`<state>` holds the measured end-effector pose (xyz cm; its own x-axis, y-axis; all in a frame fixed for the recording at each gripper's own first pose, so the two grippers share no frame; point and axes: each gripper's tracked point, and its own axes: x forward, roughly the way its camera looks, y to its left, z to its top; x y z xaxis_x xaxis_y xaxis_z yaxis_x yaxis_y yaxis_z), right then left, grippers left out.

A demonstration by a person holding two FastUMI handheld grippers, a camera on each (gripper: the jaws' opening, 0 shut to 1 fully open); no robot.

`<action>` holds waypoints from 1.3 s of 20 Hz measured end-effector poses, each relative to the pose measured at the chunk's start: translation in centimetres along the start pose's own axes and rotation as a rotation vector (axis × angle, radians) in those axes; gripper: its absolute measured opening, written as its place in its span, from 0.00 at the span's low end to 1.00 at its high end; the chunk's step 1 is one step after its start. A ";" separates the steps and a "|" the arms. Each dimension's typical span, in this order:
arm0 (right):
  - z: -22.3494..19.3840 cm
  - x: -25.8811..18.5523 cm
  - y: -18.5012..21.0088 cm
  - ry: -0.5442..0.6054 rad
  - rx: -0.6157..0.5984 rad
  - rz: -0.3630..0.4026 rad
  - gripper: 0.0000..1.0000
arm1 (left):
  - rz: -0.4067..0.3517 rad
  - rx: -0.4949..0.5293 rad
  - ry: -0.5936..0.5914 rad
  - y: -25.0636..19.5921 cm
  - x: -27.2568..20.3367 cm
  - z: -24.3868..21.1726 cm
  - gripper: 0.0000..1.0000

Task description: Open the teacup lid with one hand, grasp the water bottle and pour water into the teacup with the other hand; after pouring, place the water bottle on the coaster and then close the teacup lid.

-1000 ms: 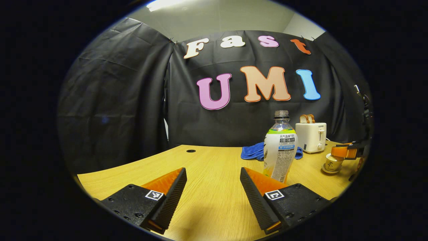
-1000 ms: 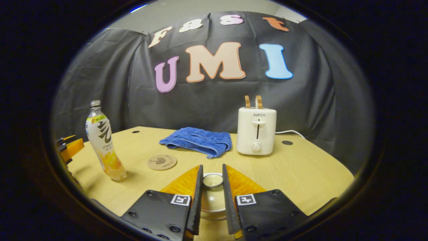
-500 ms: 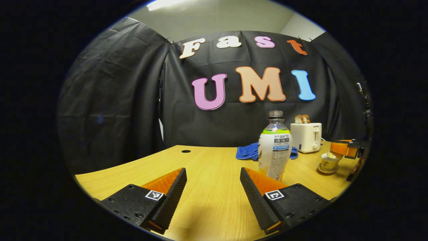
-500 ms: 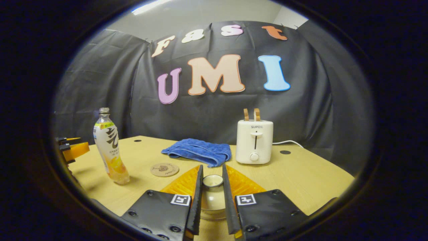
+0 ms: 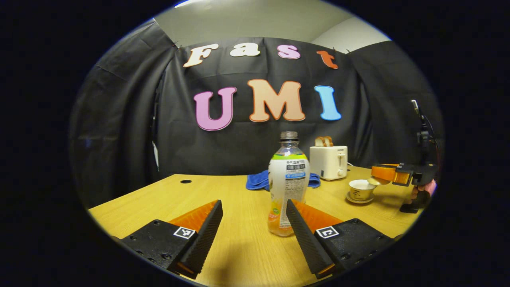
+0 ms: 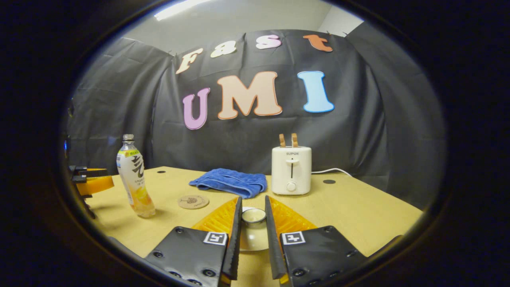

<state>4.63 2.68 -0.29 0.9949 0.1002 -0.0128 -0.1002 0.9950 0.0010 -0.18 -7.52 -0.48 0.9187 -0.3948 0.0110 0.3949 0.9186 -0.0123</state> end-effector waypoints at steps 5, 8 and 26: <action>0.1 -1.3 -1.7 -0.002 0.000 -0.044 0.36 | -0.059 -0.008 0.001 -1.5 0.6 0.0 0.94; 0.2 -2.0 -2.4 -0.003 0.000 -0.064 0.36 | -0.092 -0.008 0.002 -2.6 1.5 0.0 0.94; 0.2 -3.9 -3.6 -0.003 0.000 -0.056 0.37 | -0.084 0.009 0.092 -5.0 8.8 -1.4 0.88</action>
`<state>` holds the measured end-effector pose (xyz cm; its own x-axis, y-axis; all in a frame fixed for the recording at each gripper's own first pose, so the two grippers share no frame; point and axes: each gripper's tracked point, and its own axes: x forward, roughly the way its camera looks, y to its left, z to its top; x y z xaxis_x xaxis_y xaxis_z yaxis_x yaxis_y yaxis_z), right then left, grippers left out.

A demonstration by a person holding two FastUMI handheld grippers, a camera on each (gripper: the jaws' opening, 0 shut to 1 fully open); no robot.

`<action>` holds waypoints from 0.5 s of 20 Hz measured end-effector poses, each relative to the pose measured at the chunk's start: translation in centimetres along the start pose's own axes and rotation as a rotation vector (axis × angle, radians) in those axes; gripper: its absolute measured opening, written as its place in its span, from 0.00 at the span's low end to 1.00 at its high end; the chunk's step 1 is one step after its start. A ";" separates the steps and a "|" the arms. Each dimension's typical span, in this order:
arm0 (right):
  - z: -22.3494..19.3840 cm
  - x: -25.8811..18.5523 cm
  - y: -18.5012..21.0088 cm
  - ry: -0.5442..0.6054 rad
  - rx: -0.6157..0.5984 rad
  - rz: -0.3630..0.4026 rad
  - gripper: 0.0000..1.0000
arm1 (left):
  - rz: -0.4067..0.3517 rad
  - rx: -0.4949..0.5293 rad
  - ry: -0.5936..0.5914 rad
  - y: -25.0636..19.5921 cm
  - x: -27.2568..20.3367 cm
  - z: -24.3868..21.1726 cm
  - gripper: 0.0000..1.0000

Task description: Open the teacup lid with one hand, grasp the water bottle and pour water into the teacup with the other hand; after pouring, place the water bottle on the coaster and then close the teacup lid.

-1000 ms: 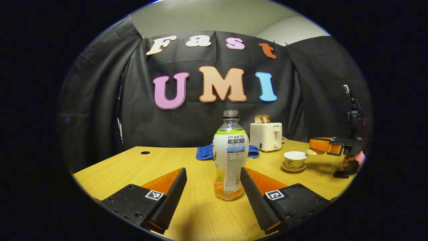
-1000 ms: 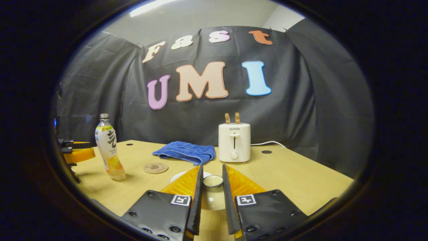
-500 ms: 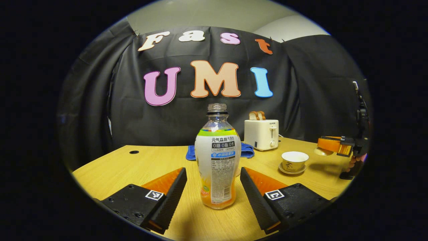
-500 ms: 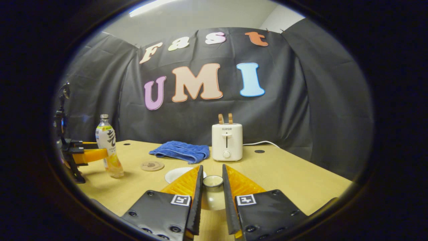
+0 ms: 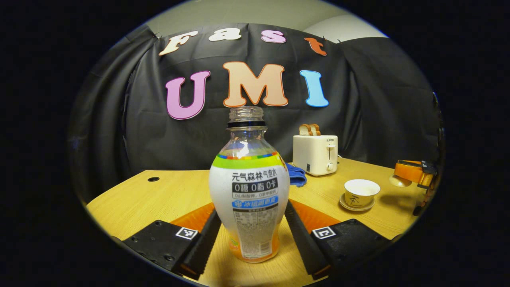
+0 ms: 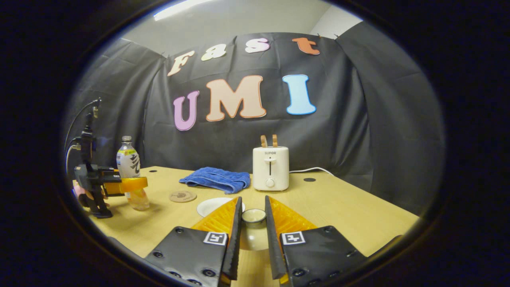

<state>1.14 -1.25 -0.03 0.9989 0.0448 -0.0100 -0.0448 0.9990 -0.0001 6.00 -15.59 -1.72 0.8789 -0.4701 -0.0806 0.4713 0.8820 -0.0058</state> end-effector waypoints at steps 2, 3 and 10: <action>0.0 0.0 0.0 0.000 0.000 0.001 0.37 | 0.017 0.008 0.009 0.1 0.4 -0.2 0.75; 0.0 -0.1 0.0 0.000 0.000 0.001 0.36 | 0.023 0.014 0.018 0.0 0.4 -0.4 0.70; 0.2 -0.1 -1.0 0.000 0.000 -0.031 0.36 | 0.112 0.149 0.036 0.4 0.6 -0.2 0.55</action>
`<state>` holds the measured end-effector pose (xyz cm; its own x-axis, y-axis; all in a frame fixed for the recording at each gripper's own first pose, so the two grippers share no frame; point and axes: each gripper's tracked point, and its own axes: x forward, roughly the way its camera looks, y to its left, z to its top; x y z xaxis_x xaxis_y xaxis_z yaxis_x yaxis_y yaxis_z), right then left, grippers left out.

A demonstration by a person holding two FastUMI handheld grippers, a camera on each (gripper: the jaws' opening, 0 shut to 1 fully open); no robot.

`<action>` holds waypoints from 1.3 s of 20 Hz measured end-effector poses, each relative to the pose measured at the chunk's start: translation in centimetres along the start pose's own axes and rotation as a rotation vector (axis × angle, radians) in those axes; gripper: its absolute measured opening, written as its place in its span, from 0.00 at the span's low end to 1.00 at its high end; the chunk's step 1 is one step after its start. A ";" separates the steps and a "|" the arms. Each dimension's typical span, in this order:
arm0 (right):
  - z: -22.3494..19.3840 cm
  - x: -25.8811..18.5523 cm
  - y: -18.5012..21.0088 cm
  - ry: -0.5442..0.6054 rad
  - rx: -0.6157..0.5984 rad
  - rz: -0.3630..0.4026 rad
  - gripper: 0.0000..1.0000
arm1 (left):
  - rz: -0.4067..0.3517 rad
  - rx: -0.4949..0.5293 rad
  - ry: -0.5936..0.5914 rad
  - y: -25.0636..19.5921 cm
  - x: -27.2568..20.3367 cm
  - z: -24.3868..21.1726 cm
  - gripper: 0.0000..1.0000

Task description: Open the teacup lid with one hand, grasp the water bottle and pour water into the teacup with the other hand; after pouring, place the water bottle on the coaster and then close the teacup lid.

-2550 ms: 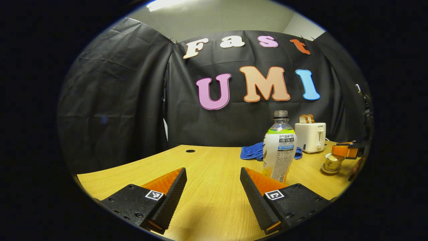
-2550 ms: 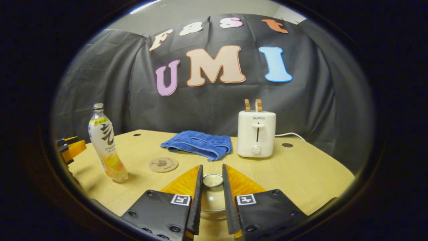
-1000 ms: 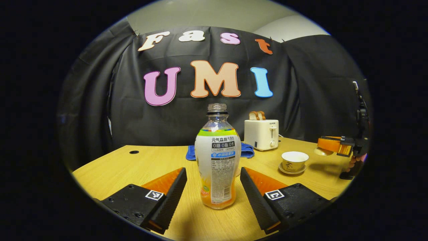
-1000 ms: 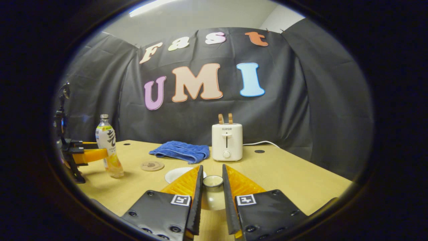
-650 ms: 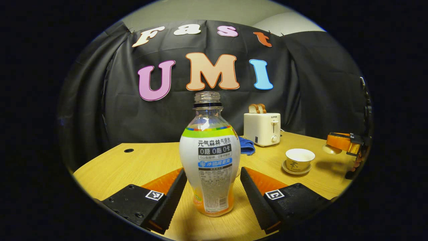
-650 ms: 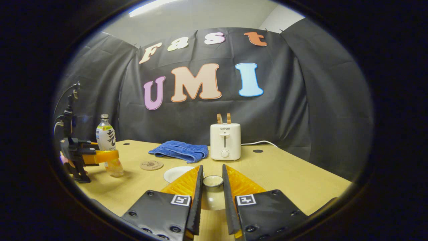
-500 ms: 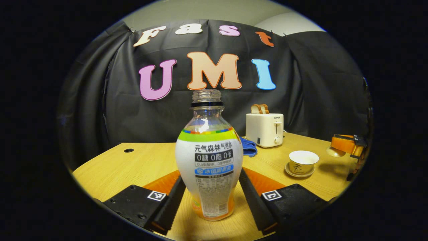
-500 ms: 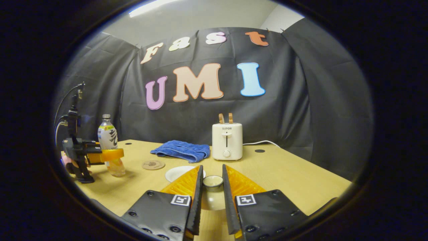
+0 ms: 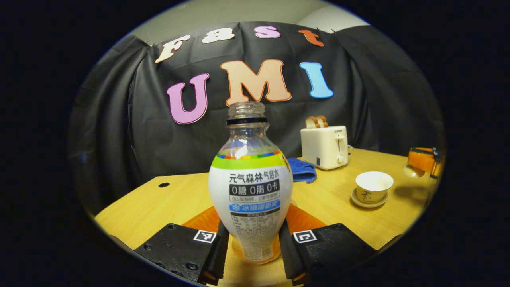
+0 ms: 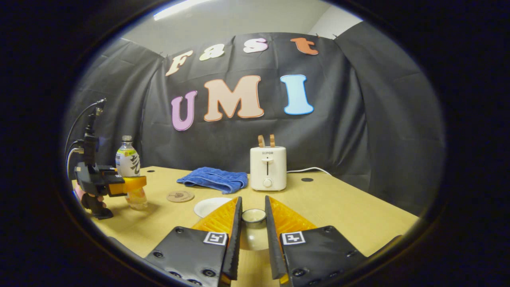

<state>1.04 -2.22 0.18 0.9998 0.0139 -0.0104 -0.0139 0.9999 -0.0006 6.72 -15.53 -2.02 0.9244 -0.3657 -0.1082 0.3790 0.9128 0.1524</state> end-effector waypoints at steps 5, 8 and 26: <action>0.0 0.1 -1.3 -0.001 0.000 -0.026 0.36 | 0.104 0.289 -0.002 0.2 1.0 2.9 0.50; 0.1 0.3 -2.5 -0.002 -0.001 -0.045 0.36 | 0.124 0.544 -0.019 -0.3 2.2 5.0 0.50; 0.1 0.4 -4.7 -0.003 -0.003 -0.086 0.36 | 0.003 1.319 -0.033 -7.2 6.7 3.9 0.51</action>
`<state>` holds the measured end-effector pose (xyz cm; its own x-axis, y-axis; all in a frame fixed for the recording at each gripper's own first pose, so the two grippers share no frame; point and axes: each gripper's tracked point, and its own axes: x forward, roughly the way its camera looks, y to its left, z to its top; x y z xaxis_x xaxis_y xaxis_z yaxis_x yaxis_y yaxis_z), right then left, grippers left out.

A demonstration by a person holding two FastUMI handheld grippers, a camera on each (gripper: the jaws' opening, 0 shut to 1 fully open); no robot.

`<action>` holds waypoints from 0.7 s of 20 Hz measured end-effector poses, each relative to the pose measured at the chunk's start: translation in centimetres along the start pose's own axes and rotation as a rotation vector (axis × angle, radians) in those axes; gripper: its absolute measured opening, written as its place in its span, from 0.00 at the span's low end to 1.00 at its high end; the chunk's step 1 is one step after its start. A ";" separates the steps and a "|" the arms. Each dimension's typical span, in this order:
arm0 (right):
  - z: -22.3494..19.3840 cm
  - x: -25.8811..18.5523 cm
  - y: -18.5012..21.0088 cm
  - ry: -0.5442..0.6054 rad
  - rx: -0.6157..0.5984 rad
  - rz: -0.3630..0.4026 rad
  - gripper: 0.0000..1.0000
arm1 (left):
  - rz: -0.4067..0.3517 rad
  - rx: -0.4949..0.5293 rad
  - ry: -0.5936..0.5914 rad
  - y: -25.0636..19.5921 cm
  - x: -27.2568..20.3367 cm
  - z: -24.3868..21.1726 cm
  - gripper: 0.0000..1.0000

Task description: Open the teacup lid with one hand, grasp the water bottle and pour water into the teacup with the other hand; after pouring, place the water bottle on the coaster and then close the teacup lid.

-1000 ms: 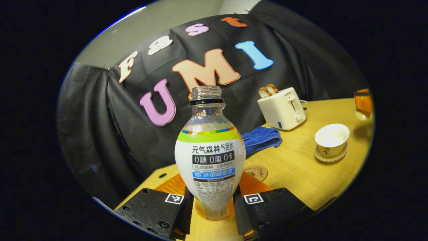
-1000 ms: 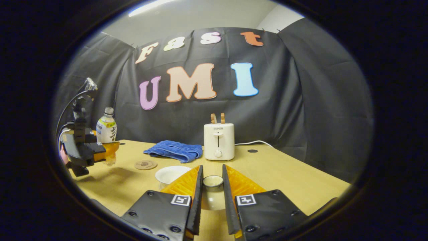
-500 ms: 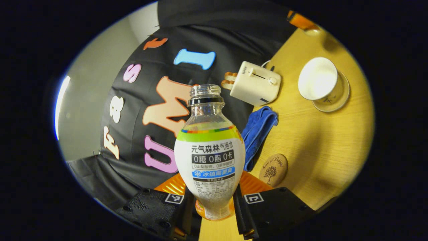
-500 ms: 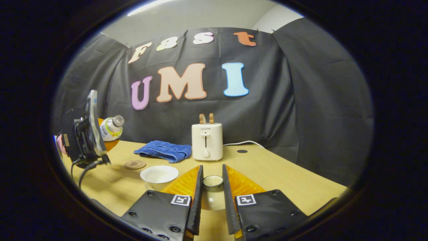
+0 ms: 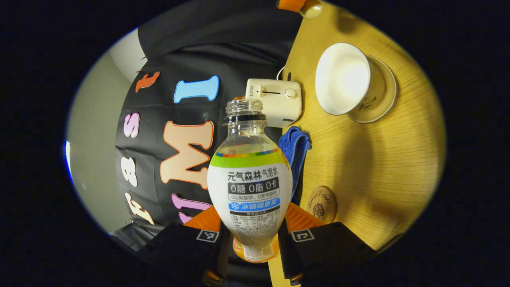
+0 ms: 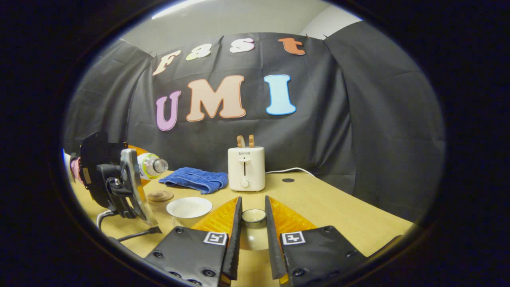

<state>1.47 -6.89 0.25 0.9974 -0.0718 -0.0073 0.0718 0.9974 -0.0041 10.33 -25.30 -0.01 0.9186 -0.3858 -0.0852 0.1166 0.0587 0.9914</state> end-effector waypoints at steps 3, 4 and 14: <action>0.0 0.0 0.2 0.000 0.000 0.007 0.36 | -0.006 0.093 -0.011 -0.2 0.1 0.3 0.51; 0.0 0.0 0.1 0.000 0.000 0.007 0.34 | -0.016 0.121 -0.013 -0.4 0.0 0.3 0.51; 0.0 0.1 0.0 0.000 0.000 0.000 0.36 | -0.057 0.304 -0.027 -0.3 0.6 0.9 0.51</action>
<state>1.52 -6.91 0.26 0.9974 -0.0718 -0.0073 0.0718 0.9974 -0.0044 10.50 -26.37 -0.28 0.9030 -0.4050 -0.1434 0.0459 -0.2408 0.9695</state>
